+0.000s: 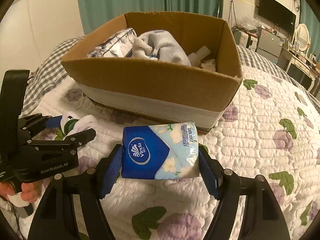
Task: Organize soft objects
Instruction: 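Carry both items over the box and open both tools to drop them in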
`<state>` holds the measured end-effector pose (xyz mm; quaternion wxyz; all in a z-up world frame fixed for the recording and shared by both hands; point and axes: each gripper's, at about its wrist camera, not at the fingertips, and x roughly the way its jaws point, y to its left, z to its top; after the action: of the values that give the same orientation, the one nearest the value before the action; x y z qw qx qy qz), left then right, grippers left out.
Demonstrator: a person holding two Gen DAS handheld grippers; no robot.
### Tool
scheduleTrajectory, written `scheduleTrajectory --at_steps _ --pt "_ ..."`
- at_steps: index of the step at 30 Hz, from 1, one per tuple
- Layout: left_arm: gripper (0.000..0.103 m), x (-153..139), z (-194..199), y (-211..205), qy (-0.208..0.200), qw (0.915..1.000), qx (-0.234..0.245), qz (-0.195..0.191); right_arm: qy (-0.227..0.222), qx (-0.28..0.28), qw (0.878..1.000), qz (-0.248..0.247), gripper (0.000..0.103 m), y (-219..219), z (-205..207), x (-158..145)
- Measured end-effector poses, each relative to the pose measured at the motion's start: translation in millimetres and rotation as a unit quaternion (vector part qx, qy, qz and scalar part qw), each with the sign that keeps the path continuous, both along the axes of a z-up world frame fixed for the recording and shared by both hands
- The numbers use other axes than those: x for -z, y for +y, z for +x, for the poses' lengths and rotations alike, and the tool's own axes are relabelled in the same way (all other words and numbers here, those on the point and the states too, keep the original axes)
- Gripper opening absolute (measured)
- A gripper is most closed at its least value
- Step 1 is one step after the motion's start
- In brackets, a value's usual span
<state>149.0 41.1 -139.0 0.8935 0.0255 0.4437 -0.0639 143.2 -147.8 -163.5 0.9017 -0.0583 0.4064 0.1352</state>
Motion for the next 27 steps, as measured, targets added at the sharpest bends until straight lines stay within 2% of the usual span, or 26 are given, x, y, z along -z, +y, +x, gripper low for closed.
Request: scheduleTrajectory --at_steps 8,12,14,17,19,21,27 --pt "0.063 -25.7 -40.7 13.1 -0.041 0.9986 -0.034 0.0 -0.018 0.0 1.0 0.023 0.073 -8.7 -20.7 -30.1" --pt "0.063 -45.7 -62.0 14.9 -0.06 0.9976 -0.035 -0.011 -0.041 0.001 0.999 0.029 0.073 -12.2 -40.1 -56.5" --pt "0.063 -58.0 -71.7 10.4 -0.076 0.9965 -0.033 -0.004 -0.056 0.002 0.998 0.034 0.073 -15.4 -50.8 -73.9" --pt "0.063 -81.5 -80.5 3.6 -0.095 0.995 -0.023 -0.016 -0.078 0.005 0.996 0.04 0.073 -18.3 -63.3 -99.2" --pt "0.063 -96.7 -81.1 2.4 -0.11 0.9936 -0.022 -0.011 -0.096 0.004 0.994 0.043 0.073 -20.3 -70.9 -117.5" --pt "0.063 -115.3 -84.0 0.3 -0.135 0.9907 -0.017 -0.001 -0.115 0.001 0.992 0.042 0.073 -22.4 -76.5 -138.0" --pt "0.063 -175.7 -88.5 -9.3 -0.201 0.9796 0.003 -0.003 -0.174 -0.012 0.984 0.031 0.073 -25.4 -67.5 -202.8"
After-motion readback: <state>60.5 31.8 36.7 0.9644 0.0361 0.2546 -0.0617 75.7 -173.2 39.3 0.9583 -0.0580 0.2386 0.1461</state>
